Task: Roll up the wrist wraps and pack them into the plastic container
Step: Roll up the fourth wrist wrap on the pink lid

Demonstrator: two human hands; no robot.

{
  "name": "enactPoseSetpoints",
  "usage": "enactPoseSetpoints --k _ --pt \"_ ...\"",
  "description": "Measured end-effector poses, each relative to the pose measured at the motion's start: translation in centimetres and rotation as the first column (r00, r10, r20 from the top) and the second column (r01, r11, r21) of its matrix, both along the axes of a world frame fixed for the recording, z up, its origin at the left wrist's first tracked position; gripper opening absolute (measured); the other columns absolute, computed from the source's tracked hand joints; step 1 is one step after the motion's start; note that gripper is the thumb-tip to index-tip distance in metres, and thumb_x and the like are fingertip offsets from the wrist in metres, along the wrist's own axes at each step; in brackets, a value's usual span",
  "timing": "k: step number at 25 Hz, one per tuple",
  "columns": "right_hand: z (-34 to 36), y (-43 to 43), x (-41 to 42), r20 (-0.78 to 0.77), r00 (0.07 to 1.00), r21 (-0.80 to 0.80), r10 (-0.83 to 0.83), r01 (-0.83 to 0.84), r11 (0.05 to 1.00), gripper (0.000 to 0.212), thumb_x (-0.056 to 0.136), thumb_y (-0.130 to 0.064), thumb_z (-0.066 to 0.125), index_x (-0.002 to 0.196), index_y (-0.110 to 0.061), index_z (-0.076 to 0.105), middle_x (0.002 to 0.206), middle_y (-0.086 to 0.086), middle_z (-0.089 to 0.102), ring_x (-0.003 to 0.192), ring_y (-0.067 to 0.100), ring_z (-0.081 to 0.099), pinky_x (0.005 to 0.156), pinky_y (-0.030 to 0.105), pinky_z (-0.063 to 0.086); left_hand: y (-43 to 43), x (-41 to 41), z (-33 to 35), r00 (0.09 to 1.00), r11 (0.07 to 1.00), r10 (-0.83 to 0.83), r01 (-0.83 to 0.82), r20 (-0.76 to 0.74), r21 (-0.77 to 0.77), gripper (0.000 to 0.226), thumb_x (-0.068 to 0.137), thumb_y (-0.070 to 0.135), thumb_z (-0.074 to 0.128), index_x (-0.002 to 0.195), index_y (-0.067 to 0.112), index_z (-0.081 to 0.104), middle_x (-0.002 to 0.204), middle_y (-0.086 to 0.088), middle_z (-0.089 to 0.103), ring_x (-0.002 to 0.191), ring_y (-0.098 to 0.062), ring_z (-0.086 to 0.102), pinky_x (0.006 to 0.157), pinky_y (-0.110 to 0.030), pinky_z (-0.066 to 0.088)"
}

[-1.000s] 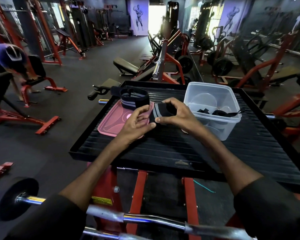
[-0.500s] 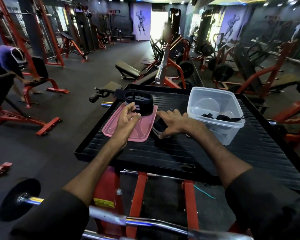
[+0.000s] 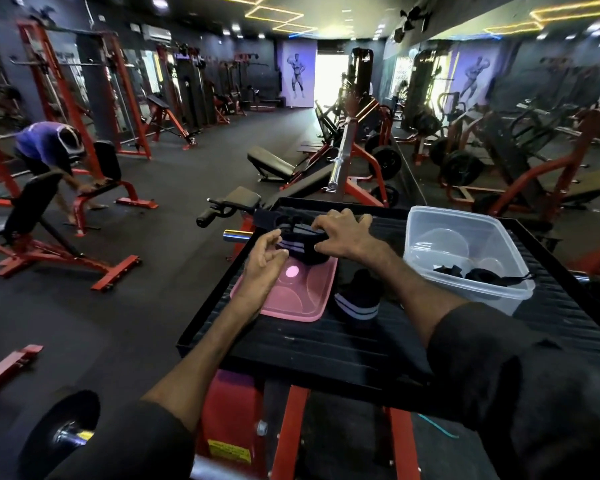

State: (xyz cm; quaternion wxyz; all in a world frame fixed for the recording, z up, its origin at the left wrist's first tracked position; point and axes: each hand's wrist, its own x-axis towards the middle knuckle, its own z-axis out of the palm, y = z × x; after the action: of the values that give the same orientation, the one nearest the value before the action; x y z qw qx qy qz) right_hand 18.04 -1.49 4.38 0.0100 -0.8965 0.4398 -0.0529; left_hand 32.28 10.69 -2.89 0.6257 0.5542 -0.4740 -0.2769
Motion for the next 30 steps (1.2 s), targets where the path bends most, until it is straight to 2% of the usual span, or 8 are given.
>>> enactPoseSetpoints --k 5,8,14,19,23,26,28,30 --pt "-2.4 -2.3 2.5 -0.267 0.963 0.024 -0.027 0.035 0.999 0.05 0.083 -0.037 0.066 0.13 -0.024 0.053 0.133 0.008 0.051 0.128 0.033 0.041 0.106 0.063 0.024 0.1 1.9 -1.5 0.998 0.999 0.023 -0.02 -0.051 0.05 0.049 0.095 0.015 0.062 0.142 0.01 0.048 0.142 -0.007 0.054 0.126 -0.016 0.054 0.099 -0.023 0.046" --pt "-2.2 -2.2 3.0 -0.169 0.984 -0.044 0.05 -0.058 0.997 0.027 0.08 -0.031 0.065 0.105 -0.024 0.061 0.114 0.002 0.066 0.118 0.028 0.057 0.102 0.052 0.026 0.0 2.1 -1.4 0.992 0.999 0.036 -0.032 -0.123 0.035 0.041 0.1 0.008 0.057 0.139 0.01 0.049 0.135 -0.002 0.058 0.119 -0.011 0.058 0.093 -0.015 0.049" --pt "0.2 2.7 4.4 -0.266 0.919 -0.418 0.291 -0.382 0.824 0.025 0.089 -0.02 0.055 0.111 -0.023 0.066 0.109 -0.005 0.069 0.113 0.024 0.055 0.1 0.05 0.027 -1.7 4.5 0.8 0.837 0.942 0.112 0.082 -0.536 0.324 0.052 0.093 0.049 0.056 0.137 0.021 0.053 0.146 -0.011 0.053 0.136 -0.027 0.049 0.084 -0.035 0.047" --pt "0.0 5.4 4.1 -0.322 0.879 -0.615 0.352 -0.477 0.628 0.032 0.075 -0.006 0.056 0.097 -0.025 0.07 0.094 -0.008 0.068 0.11 0.021 0.053 0.098 0.05 0.015 -2.2 6.6 2.4 0.721 0.947 0.163 0.078 -0.674 0.312 0.03 0.089 0.046 0.055 0.1 0.019 0.063 0.098 0.001 0.065 0.092 -0.017 0.06 0.083 -0.043 0.042" --pt "-1.2 7.5 3.6 -0.317 0.818 -0.602 0.48 -0.564 0.565 0.049 0.078 -0.009 0.03 0.092 -0.028 0.072 0.089 -0.01 0.068 0.109 0.021 0.049 0.102 0.054 0.019 -1.6 5.5 0.7 0.666 0.937 0.335 -0.309 -0.666 0.163 0.032 0.089 0.02 0.062 0.117 0.006 0.053 0.098 -0.011 0.063 0.078 -0.021 0.062 0.067 -0.038 0.052" --pt "0.6 8.4 2.4 0.115 0.76 -0.099 0.64 -0.632 0.768 0.018 0.087 -0.036 0.062 0.098 -0.034 0.076 0.094 -0.014 0.073 0.102 0.008 0.06 0.093 0.049 0.036 -0.7 5.8 0.5 0.795 0.831 0.46 -0.543 -0.396 -0.124 0.025 0.074 0.008 0.059 0.099 0.009 0.065 0.093 -0.01 0.066 0.083 -0.022 0.062 0.078 -0.038 0.055" --pt "1.1 7.5 1.2 0.624 0.645 0.048 0.441 -0.595 0.802 0.019 0.085 -0.04 0.071 0.099 -0.029 0.078 0.094 -0.01 0.076 0.088 0.003 0.068 0.088 0.042 0.051 -0.2 6.0 0.4 0.85 0.827 0.523 -0.524 -0.065 -0.204 0.038 0.065 0.001 0.052 0.098 0.007 0.07 0.095 -0.007 0.07 0.089 -0.012 0.063 0.087 -0.028 0.054" --pt "1.3 6.3 0.1 0.846 0.521 0.22 0.118 -0.541 0.811 0.034 0.086 -0.009 0.074 0.118 -0.019 0.068 0.106 0.003 0.069 0.084 0.002 0.063 0.079 0.03 0.054 0.6 4.8 1.2 0.866 0.859 0.484 -0.443 0.127 -0.259 0.042 0.066 -0.006 0.055 0.1 0.01 0.073 0.099 -0.005 0.073 0.09 -0.003 0.064 0.089 -0.017 0.052"
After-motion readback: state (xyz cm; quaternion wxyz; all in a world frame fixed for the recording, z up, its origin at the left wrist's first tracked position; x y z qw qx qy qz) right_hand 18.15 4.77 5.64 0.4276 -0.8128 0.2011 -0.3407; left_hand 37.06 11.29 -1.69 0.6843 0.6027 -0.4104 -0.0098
